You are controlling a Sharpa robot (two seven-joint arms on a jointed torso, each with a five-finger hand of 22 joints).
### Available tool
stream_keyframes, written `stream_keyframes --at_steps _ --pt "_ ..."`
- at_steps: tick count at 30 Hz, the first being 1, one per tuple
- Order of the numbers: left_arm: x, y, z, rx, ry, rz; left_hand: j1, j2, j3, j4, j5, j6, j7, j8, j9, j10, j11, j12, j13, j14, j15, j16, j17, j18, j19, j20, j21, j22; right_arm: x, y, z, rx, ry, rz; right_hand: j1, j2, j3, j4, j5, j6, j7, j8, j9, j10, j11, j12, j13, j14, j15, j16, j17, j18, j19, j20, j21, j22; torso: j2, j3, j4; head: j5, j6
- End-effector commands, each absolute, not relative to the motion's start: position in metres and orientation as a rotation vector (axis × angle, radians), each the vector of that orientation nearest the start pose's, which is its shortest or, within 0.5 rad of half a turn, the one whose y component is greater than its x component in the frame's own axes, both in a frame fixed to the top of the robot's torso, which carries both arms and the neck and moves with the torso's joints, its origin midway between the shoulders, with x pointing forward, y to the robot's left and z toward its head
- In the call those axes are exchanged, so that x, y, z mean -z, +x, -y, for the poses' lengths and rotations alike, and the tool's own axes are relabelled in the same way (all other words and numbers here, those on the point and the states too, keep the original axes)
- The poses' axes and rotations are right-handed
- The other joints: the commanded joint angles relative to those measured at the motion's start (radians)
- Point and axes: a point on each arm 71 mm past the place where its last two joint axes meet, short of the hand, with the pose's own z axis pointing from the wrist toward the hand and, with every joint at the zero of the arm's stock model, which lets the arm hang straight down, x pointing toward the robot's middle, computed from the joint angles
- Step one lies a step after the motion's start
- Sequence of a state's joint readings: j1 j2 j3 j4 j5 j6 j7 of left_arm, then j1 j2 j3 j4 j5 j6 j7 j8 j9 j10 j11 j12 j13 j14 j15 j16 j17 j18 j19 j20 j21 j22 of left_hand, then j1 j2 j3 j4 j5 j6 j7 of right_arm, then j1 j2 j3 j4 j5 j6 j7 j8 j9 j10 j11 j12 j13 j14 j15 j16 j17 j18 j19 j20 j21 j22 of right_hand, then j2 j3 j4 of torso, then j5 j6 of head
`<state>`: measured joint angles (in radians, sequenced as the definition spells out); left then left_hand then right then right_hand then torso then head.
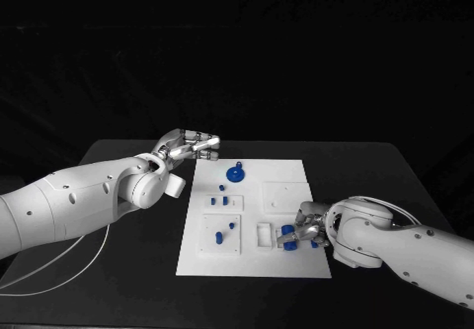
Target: Assemble the parts on the task board
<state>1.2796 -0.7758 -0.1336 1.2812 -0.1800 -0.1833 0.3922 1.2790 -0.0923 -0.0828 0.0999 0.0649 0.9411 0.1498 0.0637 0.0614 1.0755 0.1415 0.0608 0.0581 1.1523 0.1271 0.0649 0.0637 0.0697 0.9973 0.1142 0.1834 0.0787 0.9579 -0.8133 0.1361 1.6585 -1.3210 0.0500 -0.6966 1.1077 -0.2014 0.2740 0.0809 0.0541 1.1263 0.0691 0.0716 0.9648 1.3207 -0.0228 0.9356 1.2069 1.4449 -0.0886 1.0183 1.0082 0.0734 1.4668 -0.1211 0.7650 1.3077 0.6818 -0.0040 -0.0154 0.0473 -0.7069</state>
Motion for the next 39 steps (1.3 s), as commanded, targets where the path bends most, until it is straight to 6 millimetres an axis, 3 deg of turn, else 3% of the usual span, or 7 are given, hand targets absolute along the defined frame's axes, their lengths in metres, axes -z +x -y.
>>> stream_keyframes --at_steps 1,4,9,15,22,27,39 --pt "0.181 0.531 -0.240 1.437 -0.867 -1.516 -0.002 -0.010 0.001 0.006 0.002 -0.006 0.000 -0.002 -0.001 -0.006 -0.001 -0.002 0.001 -0.006 0.002 -0.002 0.000 0.000 0.003 0.003 0.002 -0.001 0.271 0.424 0.176 -0.251 0.091 -2.314 0.030 0.013 0.026 -0.036 -0.005 -0.002 0.005 -0.008 -0.841 -0.009 0.000 -0.007 -0.001 0.005 -0.001 -0.006 0.002 -0.001 0.052 0.007 -0.004 0.056 0.000 -0.0008 -0.0008 0.001 -0.002" --pt "0.182 0.531 -0.240 1.436 -0.868 -1.519 0.000 -0.012 0.001 0.007 0.002 -0.013 0.005 -0.003 -0.002 -0.008 0.001 -0.002 0.001 -0.007 0.003 -0.002 0.000 0.000 0.003 0.003 0.002 -0.002 0.272 0.424 0.176 -0.229 0.063 -2.306 0.040 0.018 0.032 -0.057 -0.001 -0.006 0.007 -0.008 -0.841 -0.013 0.002 -0.012 -0.004 0.004 0.001 -0.006 0.002 0.000 0.051 0.010 -0.006 0.057 0.000 -0.0009 -0.0011 0.003 -0.003" --pt "0.182 0.531 -0.240 1.432 -0.871 -1.521 0.002 -0.009 0.003 0.009 0.003 -0.014 0.006 -0.003 -0.002 -0.008 0.002 -0.001 0.001 -0.007 0.003 -0.002 0.000 0.001 0.003 0.004 0.002 -0.002 0.271 0.426 0.178 -0.208 0.055 -2.265 0.104 0.077 0.090 -0.148 0.093 0.029 0.000 -0.008 -0.836 -0.016 -0.006 -0.010 -0.007 0.005 -0.001 -0.010 -0.001 -0.001 0.052 0.010 -0.006 0.062 0.000 -0.0004 -0.0003 0.003 -0.001" --pt "0.182 0.531 -0.241 1.429 -0.873 -1.523 0.002 -0.009 0.003 0.009 0.003 -0.014 0.006 -0.003 -0.002 -0.008 0.002 -0.001 0.001 -0.007 0.003 -0.002 0.000 0.001 0.003 0.004 0.002 -0.002 0.269 0.425 0.182 -0.273 0.202 -2.250 0.052 0.113 0.154 -0.249 0.107 0.054 -0.008 -0.009 -0.836 -0.016 -0.010 -0.008 -0.013 0.006 -0.005 -0.014 -0.005 -0.005 0.053 0.006 -0.009 0.071 0.001 0.0009 -0.0011 0.005 -0.001" --pt "0.183 0.532 -0.242 1.424 -0.875 -1.525 0.003 -0.006 0.002 0.005 0.003 -0.013 0.007 -0.003 -0.002 -0.009 0.002 -0.002 0.001 -0.008 0.004 -0.002 0.000 0.001 0.002 0.004 0.002 -0.002 0.259 0.427 0.189 -0.383 0.432 -2.231 0.049 0.121 0.165 -0.268 0.126 0.073 -0.012 -0.008 -0.833 -0.017 -0.014 -0.012 -0.020 0.005 -0.007 -0.019 -0.011 -0.006 0.054 0.004 -0.011 0.074 0.001 0.0000 -0.0020 0.005 -0.001" --pt "0.183 0.533 -0.243 1.419 -0.877 -1.525 0.003 -0.007 0.002 0.004 0.004 -0.018 0.008 -0.003 -0.002 -0.011 0.003 -0.002 0.001 -0.008 0.004 -0.002 0.000 0.001 0.002 0.004 0.002 -0.001 0.243 0.429 0.188 -0.459 0.533 -2.214 0.032 0.118 0.141 -0.242 0.122 0.092 -0.022 -0.009 -0.833 -0.011 -0.019 -0.016 -0.029 0.005 -0.011 -0.022 -0.014 -0.008 0.055 0.000 -0.014 0.075 0.000 0.0000 -0.0021 0.006 -0.001" --pt "0.184 0.533 -0.242 1.420 -0.877 -1.530 0.007 -0.008 0.003 0.002 0.003 -0.021 0.007 -0.003 -0.002 -0.014 0.002 -0.002 0.001 -0.011 0.004 -0.002 0.000 0.002 0.001 0.005 0.001 -0.002 0.228 0.431 0.182 -0.516 0.551 -2.192 0.042 0.131 0.126 -0.238 0.128 0.112 -0.029 -0.008 -0.839 0.001 -0.023 -0.022 -0.035 0.006 -0.012 -0.026 -0.020 -0.013 0.055 -0.001 -0.013 0.076 0.001 -0.0019 -0.0004 0.013 -0.001"
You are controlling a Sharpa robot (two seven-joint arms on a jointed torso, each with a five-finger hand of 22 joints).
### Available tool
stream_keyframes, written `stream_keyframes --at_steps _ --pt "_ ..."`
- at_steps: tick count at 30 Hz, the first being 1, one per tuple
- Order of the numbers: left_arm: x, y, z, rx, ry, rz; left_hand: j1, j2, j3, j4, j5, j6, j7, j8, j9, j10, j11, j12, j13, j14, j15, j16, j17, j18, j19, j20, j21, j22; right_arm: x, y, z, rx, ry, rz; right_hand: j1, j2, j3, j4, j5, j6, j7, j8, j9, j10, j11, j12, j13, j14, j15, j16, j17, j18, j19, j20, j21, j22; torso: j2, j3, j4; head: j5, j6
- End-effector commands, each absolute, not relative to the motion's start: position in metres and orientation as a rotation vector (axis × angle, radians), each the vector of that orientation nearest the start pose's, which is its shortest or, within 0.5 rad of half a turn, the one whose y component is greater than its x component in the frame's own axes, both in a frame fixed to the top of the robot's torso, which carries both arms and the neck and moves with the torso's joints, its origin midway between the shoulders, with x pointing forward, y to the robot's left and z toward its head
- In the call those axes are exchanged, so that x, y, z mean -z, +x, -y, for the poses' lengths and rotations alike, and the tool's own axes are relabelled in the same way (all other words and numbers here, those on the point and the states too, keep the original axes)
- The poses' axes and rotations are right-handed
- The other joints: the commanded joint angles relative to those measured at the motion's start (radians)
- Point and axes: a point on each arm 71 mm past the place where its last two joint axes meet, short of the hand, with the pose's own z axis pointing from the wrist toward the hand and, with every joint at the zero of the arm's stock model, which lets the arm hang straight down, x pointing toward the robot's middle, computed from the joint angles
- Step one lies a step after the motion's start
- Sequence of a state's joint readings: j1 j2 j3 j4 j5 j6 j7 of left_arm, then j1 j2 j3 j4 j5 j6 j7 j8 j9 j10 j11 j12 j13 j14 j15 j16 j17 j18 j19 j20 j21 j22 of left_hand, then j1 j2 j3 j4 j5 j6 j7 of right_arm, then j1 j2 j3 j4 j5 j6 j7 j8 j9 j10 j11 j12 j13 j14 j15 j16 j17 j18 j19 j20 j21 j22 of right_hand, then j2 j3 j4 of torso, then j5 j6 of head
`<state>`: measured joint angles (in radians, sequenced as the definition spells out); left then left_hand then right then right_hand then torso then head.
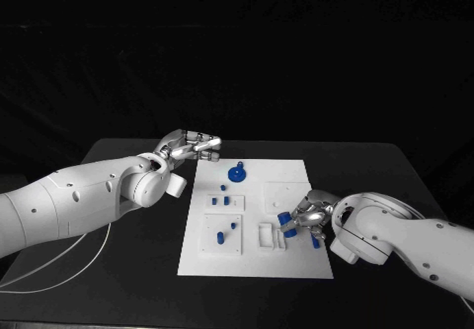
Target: Assemble the parts on the task board
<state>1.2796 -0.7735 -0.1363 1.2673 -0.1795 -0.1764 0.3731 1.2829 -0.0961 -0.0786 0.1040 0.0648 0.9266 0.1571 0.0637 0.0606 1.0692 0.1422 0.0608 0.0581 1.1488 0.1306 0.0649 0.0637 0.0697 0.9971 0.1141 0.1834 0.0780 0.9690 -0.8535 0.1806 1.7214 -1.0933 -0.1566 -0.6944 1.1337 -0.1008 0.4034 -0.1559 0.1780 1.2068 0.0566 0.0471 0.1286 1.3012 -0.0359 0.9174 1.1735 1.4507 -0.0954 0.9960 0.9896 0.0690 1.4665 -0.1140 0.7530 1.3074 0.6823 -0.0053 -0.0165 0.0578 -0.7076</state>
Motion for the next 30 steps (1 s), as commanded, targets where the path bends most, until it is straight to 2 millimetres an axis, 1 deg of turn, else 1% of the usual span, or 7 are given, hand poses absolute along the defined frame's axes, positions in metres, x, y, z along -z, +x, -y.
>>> stream_keyframes --at_steps 1,7,13,16,23,24,30 --pt "0.184 0.533 -0.242 1.420 -0.877 -1.530 0.003 -0.004 -0.001 -0.002 0.003 -0.006 0.000 -0.003 -0.001 -0.007 0.001 -0.002 0.001 -0.008 0.001 -0.002 0.000 0.002 0.002 0.005 0.001 -0.001 0.228 0.431 0.181 -0.516 0.548 -2.196 0.013 0.034 -0.008 -0.008 0.005 0.034 -0.017 0.016 -0.008 0.022 -0.011 -0.007 -0.003 0.000 -0.006 -0.004 -0.003 -0.009 0.055 -0.009 -0.002 0.076 0.000 -0.0007 0.0004 0.004 -0.001" --pt "0.184 0.533 -0.242 1.419 -0.877 -1.533 0.002 -0.006 -0.002 -0.001 0.003 -0.007 -0.001 -0.003 -0.001 -0.008 0.001 -0.002 0.001 -0.009 0.001 -0.002 0.000 0.002 0.001 0.005 0.001 -0.001 0.228 0.432 0.173 -0.520 0.504 -2.250 0.005 0.041 -0.026 -0.005 0.006 0.036 -0.018 0.017 -0.021 0.025 -0.011 -0.012 -0.005 -0.001 -0.005 -0.005 -0.005 -0.011 0.054 -0.008 -0.004 0.077 0.000 -0.0012 0.0000 0.006 -0.002" --pt "0.185 0.533 -0.241 1.420 -0.878 -1.537 0.004 -0.007 -0.001 0.003 0.003 -0.008 0.000 -0.003 -0.001 -0.010 0.001 -0.002 0.001 -0.011 0.002 -0.002 0.000 0.002 0.001 0.006 0.001 -0.001 0.231 0.433 0.163 -0.493 0.399 -2.289 -0.012 0.053 -0.073 0.008 0.007 0.034 -0.019 0.016 -0.029 0.025 -0.010 -0.022 -0.010 0.000 -0.003 -0.007 -0.007 -0.012 0.054 -0.007 -0.011 0.076 0.000 -0.0012 -0.0010 0.007 -0.001" --pt "0.185 0.533 -0.241 1.422 -0.878 -1.540 0.004 -0.007 -0.001 0.003 0.003 -0.008 0.000 -0.003 -0.001 -0.010 0.001 -0.002 0.001 -0.011 0.002 -0.002 0.000 0.002 0.001 0.006 0.001 -0.001 0.234 0.431 0.159 -0.479 0.349 -2.312 -0.031 0.052 -0.098 0.034 0.007 0.034 -0.021 0.016 -0.034 0.028 -0.010 -0.022 -0.011 -0.001 -0.003 -0.008 -0.007 -0.012 0.054 -0.006 -0.012 0.077 0.000 -0.0020 -0.0003 0.008 -0.002" --pt "0.185 0.532 -0.240 1.424 -0.878 -1.549 0.005 -0.010 0.000 0.007 0.001 -0.011 -0.001 -0.003 -0.001 -0.013 0.001 -0.002 0.001 -0.014 0.003 -0.002 0.000 0.003 0.001 0.007 0.001 -0.001 0.243 0.428 0.148 -0.463 0.276 -2.353 -0.085 0.056 -0.114 0.103 0.002 0.049 -0.024 0.016 -0.055 0.047 -0.012 -0.033 -0.014 0.001 -0.003 -0.012 -0.009 -0.014 0.055 -0.007 -0.011 0.077 0.001 -0.0007 0.0016 0.010 -0.004" --pt "0.185 0.532 -0.240 1.424 -0.878 -1.549 0.005 -0.011 0.000 0.010 0.001 -0.009 -0.002 -0.003 -0.001 -0.013 -0.001 -0.002 0.001 -0.016 0.003 -0.002 0.000 0.004 0.001 0.007 0.001 -0.001 0.243 0.428 0.148 -0.462 0.271 -2.354 -0.099 0.061 -0.112 0.116 -0.014 0.049 -0.024 0.016 -0.056 0.048 -0.012 -0.034 -0.012 0.001 -0.003 -0.010 -0.007 -0.015 0.055 -0.006 -0.011 0.077 0.001 -0.0008 0.0018 0.010 -0.004" --pt "0.186 0.532 -0.240 1.425 -0.876 -1.553 0.006 -0.010 0.000 0.011 0.001 -0.011 -0.004 -0.003 -0.001 -0.017 -0.004 -0.002 0.001 -0.017 0.004 -0.002 0.000 0.004 0.001 0.008 0.001 -0.001 0.245 0.428 0.142 -0.454 0.245 -2.343 -0.137 0.061 -0.093 0.152 -0.054 0.049 -0.023 0.016 -0.057 0.052 -0.012 -0.037 -0.008 0.001 -0.002 -0.008 -0.004 -0.015 0.055 -0.006 -0.006 0.078 0.001 0.0002 -0.0011 0.013 -0.003"
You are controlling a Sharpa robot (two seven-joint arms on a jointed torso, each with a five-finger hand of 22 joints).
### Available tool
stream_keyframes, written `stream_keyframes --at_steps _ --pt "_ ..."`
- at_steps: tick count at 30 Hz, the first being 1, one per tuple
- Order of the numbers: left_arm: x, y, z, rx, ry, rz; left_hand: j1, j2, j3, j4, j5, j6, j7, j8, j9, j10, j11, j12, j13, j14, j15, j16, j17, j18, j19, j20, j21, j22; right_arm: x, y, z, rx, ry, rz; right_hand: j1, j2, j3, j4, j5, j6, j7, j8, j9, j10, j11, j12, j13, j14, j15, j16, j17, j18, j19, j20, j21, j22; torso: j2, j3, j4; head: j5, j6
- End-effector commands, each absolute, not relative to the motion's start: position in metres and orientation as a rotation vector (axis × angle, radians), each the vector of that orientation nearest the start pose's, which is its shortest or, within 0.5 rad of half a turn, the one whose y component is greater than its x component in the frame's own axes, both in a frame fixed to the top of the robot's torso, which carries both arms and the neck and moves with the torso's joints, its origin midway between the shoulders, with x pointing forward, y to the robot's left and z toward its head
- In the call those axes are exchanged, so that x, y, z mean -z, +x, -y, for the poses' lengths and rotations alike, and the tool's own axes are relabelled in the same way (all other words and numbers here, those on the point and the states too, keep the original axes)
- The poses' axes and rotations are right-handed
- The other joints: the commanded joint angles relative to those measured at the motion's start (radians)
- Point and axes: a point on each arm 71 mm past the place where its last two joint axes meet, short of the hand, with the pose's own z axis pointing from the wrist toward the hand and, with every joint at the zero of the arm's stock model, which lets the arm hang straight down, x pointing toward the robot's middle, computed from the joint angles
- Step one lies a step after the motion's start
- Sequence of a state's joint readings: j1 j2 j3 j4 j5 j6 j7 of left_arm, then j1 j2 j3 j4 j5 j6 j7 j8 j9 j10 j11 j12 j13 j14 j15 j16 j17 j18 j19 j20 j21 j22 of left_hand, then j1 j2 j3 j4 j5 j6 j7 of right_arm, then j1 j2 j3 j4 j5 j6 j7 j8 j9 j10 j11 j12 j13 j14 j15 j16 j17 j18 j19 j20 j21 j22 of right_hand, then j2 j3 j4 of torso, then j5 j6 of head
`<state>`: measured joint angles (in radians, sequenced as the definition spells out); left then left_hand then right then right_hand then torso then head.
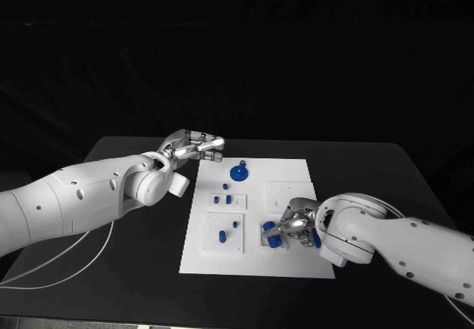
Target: Assemble the parts on the task board
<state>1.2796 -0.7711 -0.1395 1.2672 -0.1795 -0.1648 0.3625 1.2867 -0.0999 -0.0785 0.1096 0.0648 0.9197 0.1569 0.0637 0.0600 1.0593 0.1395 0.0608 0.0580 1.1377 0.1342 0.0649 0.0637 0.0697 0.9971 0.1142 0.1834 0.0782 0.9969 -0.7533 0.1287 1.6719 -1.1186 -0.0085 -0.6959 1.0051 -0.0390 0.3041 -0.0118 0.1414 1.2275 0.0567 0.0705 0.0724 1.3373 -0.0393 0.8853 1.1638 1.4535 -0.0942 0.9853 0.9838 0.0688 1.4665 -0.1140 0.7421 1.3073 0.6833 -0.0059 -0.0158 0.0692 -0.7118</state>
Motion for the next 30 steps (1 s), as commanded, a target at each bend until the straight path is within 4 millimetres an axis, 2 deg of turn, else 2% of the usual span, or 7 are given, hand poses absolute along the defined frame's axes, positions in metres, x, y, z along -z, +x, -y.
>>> stream_keyframes --at_steps 1,16,20,22,24,28,30 --pt "0.186 0.532 -0.240 1.425 -0.876 -1.554 0.002 -0.006 0.000 0.005 0.001 -0.004 -0.004 -0.003 -0.001 -0.007 -0.001 -0.002 0.001 -0.006 0.000 -0.002 0.000 0.004 0.001 0.008 0.001 -0.001 0.245 0.429 0.141 -0.454 0.244 -2.341 -0.015 -0.017 0.046 0.018 -0.027 0.031 -0.022 -0.005 0.000 0.017 -0.008 -0.006 0.003 -0.002 -0.005 0.004 0.004 -0.015 0.055 -0.006 0.005 0.078 0.000 0.0009 -0.0018 0.002 0.001" --pt "0.186 0.531 -0.240 1.424 -0.876 -1.563 0.000 -0.007 -0.001 0.011 0.001 -0.007 -0.004 -0.003 -0.001 -0.009 -0.001 -0.002 0.001 -0.009 0.001 -0.002 0.000 0.005 0.000 0.008 0.002 -0.001 0.250 0.431 0.135 -0.440 0.213 -2.351 -0.054 -0.032 0.063 0.044 -0.078 0.030 -0.021 -0.007 0.000 0.017 -0.006 -0.011 0.007 -0.002 -0.002 0.005 0.006 -0.014 0.055 -0.005 0.006 0.079 0.001 0.0008 -0.0009 0.006 -0.002" --pt "0.186 0.531 -0.240 1.423 -0.877 -1.564 0.000 -0.007 -0.001 0.011 0.001 -0.007 -0.004 -0.003 -0.001 -0.009 -0.001 -0.002 0.001 -0.009 0.001 -0.002 0.000 0.005 0.000 0.008 0.002 -0.001 0.250 0.431 0.131 -0.447 0.208 -2.356 -0.077 -0.072 0.045 0.101 -0.093 0.033 -0.022 -0.006 0.000 0.019 -0.007 -0.015 0.008 -0.002 -0.004 0.004 0.009 -0.016 0.055 -0.009 0.008 0.079 0.001 0.0009 -0.0010 0.005 -0.002" --pt "0.186 0.531 -0.240 1.422 -0.877 -1.564 0.000 -0.007 -0.001 0.011 0.001 -0.007 -0.004 -0.003 -0.001 -0.009 -0.001 -0.002 0.001 -0.009 0.001 -0.002 0.000 0.005 0.000 0.008 0.002 -0.001 0.251 0.430 0.130 -0.452 0.205 -2.360 -0.096 -0.078 0.001 0.124 -0.094 0.031 -0.021 -0.006 0.000 0.020 -0.006 -0.016 0.008 -0.003 -0.004 0.003 0.009 -0.017 0.055 -0.009 0.007 0.079 0.000 0.0007 -0.0009 0.005 -0.002" --pt "0.186 0.531 -0.240 1.422 -0.877 -1.565 0.000 -0.007 -0.001 0.011 0.001 -0.007 -0.004 -0.003 -0.001 -0.009 -0.001 -0.002 0.001 -0.009 0.001 -0.002 0.000 0.005 0.000 0.008 0.002 -0.001 0.251 0.429 0.129 -0.456 0.203 -2.364 -0.090 -0.068 -0.073 0.138 -0.093 0.029 -0.021 -0.006 0.000 0.020 -0.006 -0.019 0.009 -0.002 -0.004 0.002 0.010 -0.018 0.055 -0.009 0.006 0.080 0.000 0.0004 -0.0006 0.005 -0.002" --pt "0.187 0.531 -0.241 1.416 -0.878 -1.567 0.003 -0.008 0.001 0.015 0.002 -0.010 -0.002 -0.004 -0.001 -0.010 0.001 -0.002 0.001 -0.010 0.001 -0.003 0.000 0.006 0.000 0.009 0.002 -0.001 0.250 0.427 0.128 -0.464 0.190 -2.372 -0.042 -0.001 -0.321 0.152 -0.093 0.027 -0.020 -0.007 0.001 0.024 -0.007 -0.021 0.017 0.000 -0.004 0.000 0.018 -0.019 0.056 -0.009 0.009 0.082 0.000 0.0006 -0.0014 0.005 -0.002" --pt "0.187 0.532 -0.241 1.413 -0.877 -1.568 0.006 -0.007 0.001 0.014 0.004 -0.007 -0.001 -0.003 -0.001 -0.010 0.002 -0.002 0.001 -0.011 0.001 -0.003 0.000 0.006 0.000 0.009 0.002 -0.001 0.249 0.425 0.129 -0.466 0.186 -2.372 -0.035 0.016 -0.368 0.145 -0.093 0.028 -0.021 -0.008 0.001 0.027 -0.006 -0.018 0.022 0.001 -0.004 0.006 0.025 -0.020 0.056 -0.009 0.016 0.084 0.001 0.0009 -0.0009 0.005 -0.001"
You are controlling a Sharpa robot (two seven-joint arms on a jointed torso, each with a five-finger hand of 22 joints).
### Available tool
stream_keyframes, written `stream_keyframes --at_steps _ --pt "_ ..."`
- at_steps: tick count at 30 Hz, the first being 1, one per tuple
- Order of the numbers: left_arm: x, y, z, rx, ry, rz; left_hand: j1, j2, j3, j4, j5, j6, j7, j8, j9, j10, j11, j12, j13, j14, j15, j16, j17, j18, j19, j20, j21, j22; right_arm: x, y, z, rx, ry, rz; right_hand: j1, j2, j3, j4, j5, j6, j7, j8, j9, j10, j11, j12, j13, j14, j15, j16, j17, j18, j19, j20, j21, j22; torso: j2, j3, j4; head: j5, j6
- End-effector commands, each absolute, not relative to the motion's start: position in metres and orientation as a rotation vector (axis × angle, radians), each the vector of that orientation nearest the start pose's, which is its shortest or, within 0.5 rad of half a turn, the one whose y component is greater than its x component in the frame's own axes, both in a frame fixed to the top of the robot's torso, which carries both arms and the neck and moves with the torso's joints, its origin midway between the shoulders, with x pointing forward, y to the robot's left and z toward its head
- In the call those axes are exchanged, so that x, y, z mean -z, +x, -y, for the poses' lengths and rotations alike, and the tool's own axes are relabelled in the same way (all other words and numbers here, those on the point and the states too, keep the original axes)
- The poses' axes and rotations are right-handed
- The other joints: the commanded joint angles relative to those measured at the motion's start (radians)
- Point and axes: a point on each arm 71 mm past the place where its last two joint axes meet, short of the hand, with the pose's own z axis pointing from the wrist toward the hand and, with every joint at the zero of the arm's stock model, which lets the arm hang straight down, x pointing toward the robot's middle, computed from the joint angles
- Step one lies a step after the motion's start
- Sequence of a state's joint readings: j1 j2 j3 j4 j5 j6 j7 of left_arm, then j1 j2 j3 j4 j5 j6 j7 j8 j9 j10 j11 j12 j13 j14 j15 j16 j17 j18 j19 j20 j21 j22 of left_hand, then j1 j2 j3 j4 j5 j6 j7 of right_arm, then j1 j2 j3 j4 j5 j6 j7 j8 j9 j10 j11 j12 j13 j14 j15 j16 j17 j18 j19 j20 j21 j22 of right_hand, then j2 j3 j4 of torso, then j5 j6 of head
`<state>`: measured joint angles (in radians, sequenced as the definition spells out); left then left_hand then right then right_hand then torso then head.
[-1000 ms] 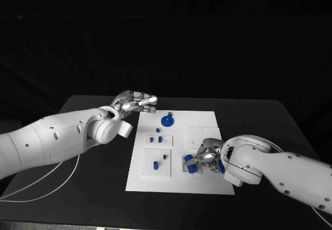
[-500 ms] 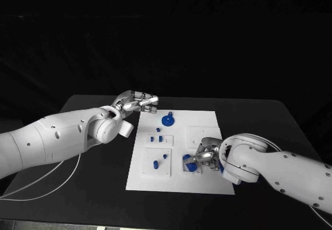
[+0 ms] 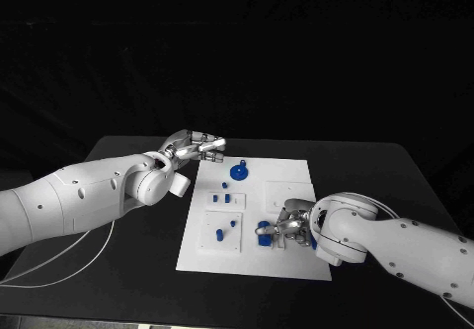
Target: Assemble the parts on the task board
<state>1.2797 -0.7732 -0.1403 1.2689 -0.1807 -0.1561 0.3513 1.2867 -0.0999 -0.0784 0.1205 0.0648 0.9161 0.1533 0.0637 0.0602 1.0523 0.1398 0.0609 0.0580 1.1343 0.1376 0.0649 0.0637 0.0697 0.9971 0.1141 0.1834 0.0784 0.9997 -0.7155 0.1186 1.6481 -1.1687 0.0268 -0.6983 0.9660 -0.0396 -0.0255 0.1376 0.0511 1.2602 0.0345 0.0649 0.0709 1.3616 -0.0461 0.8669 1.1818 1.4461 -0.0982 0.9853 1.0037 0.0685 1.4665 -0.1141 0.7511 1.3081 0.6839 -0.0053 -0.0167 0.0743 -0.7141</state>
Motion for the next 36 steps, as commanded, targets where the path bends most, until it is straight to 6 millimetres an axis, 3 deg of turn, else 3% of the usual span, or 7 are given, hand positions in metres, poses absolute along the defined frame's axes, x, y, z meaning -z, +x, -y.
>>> stream_keyframes --at_steps 1,11,14,18,19,22,36 --pt "0.187 0.532 -0.242 1.411 -0.877 -1.567 0.006 -0.008 0.001 0.003 0.004 -0.004 0.003 -0.003 -0.001 -0.003 0.001 -0.002 0.001 -0.008 -0.002 -0.003 0.000 0.006 0.000 0.009 0.002 -0.001 0.249 0.425 0.130 -0.467 0.184 -2.372 0.004 0.021 -0.052 -0.003 -0.003 -0.001 0.001 0.000 0.003 0.004 0.000 0.003 0.007 0.009 0.001 0.008 0.010 -0.020 0.056 -0.009 0.011 0.084 0.000 0.0003 -0.0001 0.000 0.001" --pt "0.187 0.532 -0.243 1.400 -0.878 -1.565 0.006 -0.008 0.001 0.003 0.002 -0.001 0.003 -0.003 -0.001 -0.002 0.001 -0.002 0.001 -0.013 -0.001 -0.003 0.000 0.008 0.001 0.010 0.002 -0.001 0.245 0.422 0.140 -0.467 0.172 -2.357 0.006 0.029 -0.091 -0.001 -0.003 0.000 0.000 0.000 0.003 0.007 0.000 0.002 0.012 0.010 0.000 0.008 0.015 -0.019 0.056 -0.009 0.014 0.084 0.000 0.0010 -0.0012 0.001 0.000" --pt "0.187 0.532 -0.244 1.397 -0.878 -1.564 0.006 -0.008 0.001 0.003 0.002 -0.001 0.003 -0.003 -0.001 -0.002 0.001 -0.002 0.001 -0.013 -0.001 -0.003 0.000 0.008 0.001 0.010 0.002 -0.001 0.242 0.421 0.144 -0.487 0.157 -2.354 0.062 0.037 -0.071 -0.040 0.001 -0.002 0.002 -0.001 0.004 0.004 0.001 0.001 0.011 0.009 0.001 0.004 0.011 -0.018 0.054 -0.007 0.008 0.082 0.000 0.0007 -0.0012 0.001 0.000" --pt "0.187 0.532 -0.244 1.394 -0.880 -1.564 0.008 -0.007 0.001 0.003 0.002 0.000 0.003 -0.003 -0.001 -0.002 0.002 -0.002 0.001 -0.014 0.000 -0.003 0.000 0.009 0.001 0.011 0.002 -0.001 0.240 0.420 0.146 -0.519 0.143 -2.351 0.100 0.011 -0.018 -0.074 0.002 -0.003 0.003 0.000 0.006 -0.001 0.002 0.005 0.009 0.009 0.002 -0.001 0.003 -0.014 0.055 -0.005 0.004 0.080 0.000 0.0010 -0.0014 0.003 0.000" --pt "0.187 0.532 -0.244 1.394 -0.880 -1.564 0.008 -0.007 0.001 0.003 0.002 0.000 0.003 -0.003 -0.001 -0.002 0.002 -0.002 0.001 -0.014 0.000 -0.003 0.000 0.009 0.001 0.011 0.002 -0.001 0.239 0.420 0.147 -0.527 0.140 -2.350 0.094 -0.010 0.019 -0.071 0.001 -0.003 0.004 -0.001 0.007 -0.004 0.003 0.011 0.004 0.009 0.002 0.001 0.001 -0.012 0.055 -0.005 0.003 0.081 0.000 0.0014 -0.0014 0.004 0.000" --pt "0.187 0.532 -0.245 1.393 -0.881 -1.565 0.008 -0.007 0.001 0.003 0.002 0.000 0.003 -0.003 -0.001 -0.002 0.002 -0.002 0.001 -0.014 0.000 -0.003 0.000 0.009 0.001 0.011 0.002 -0.001 0.237 0.419 0.148 -0.546 0.137 -2.352 0.098 -0.025 0.025 -0.059 0.002 -0.002 0.003 -0.001 0.007 -0.003 0.002 0.016 0.003 0.009 0.002 0.004 0.003 -0.014 0.055 -0.005 0.007 0.083 0.000 0.0016 -0.0003 0.003 0.000" --pt "0.189 0.532 -0.245 1.388 -0.882 -1.571 0.007 -0.008 0.000 0.004 0.002 0.001 0.004 -0.003 -0.001 -0.002 0.002 -0.002 0.001 -0.014 0.000 -0.003 0.000 0.009 0.001 0.011 0.002 -0.001 0.235 0.419 0.151 -0.573 0.136 -2.366 0.088 -0.033 0.018 -0.015 0.006 -0.003 0.003 -0.001 0.009 -0.004 0.002 0.022 0.000 0.007 0.002 0.008 0.002 -0.013 0.055 -0.005 0.010 0.083 0.000 -0.0008 -0.0005 0.000 0.000"
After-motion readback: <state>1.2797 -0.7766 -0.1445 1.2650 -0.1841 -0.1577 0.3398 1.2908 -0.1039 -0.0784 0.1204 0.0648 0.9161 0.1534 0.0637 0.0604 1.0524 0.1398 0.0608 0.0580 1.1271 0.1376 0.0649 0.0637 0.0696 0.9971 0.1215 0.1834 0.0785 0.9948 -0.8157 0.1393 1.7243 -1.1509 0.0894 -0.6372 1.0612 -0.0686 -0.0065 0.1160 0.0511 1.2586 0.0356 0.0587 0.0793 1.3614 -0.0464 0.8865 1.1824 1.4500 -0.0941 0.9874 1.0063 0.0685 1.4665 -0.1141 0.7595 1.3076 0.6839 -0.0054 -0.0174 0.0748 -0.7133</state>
